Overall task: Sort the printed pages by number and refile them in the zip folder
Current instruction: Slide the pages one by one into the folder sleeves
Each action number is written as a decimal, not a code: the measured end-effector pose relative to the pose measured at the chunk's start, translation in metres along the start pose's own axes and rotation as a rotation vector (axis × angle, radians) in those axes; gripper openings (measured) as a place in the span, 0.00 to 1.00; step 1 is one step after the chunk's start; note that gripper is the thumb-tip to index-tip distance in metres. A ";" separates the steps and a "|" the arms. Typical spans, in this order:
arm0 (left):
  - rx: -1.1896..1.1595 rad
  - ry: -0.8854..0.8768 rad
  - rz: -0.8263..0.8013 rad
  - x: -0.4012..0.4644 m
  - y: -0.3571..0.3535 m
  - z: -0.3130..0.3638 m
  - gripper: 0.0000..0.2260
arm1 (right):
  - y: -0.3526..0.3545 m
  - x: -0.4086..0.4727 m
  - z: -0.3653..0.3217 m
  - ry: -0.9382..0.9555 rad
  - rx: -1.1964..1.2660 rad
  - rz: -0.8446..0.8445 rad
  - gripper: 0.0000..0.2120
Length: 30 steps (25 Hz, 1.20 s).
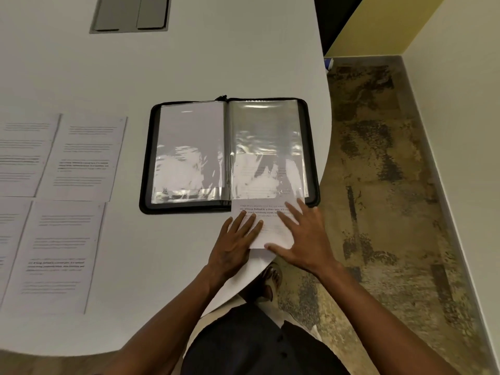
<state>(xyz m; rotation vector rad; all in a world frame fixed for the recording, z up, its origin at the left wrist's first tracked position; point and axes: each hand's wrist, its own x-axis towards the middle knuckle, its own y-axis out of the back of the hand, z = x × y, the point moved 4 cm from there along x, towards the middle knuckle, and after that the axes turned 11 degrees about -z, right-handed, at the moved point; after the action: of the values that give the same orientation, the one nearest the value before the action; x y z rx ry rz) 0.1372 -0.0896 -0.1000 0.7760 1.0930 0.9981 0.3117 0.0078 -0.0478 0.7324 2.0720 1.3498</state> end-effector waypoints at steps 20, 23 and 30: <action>0.031 0.049 -0.129 0.029 0.014 -0.022 0.32 | -0.041 0.025 0.001 -0.019 -0.072 -0.495 0.41; -0.018 0.029 -0.040 0.035 0.026 -0.023 0.33 | -0.036 0.033 0.001 -0.039 -0.011 -0.466 0.46; -0.077 0.092 0.024 0.067 0.049 -0.034 0.28 | -0.039 0.050 0.005 -0.068 -0.026 -0.440 0.38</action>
<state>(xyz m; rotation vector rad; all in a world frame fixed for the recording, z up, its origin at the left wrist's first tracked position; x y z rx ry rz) 0.1008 -0.0083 -0.0894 0.6879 1.1193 1.0986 0.2747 0.0321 -0.0937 0.2791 2.0053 1.0844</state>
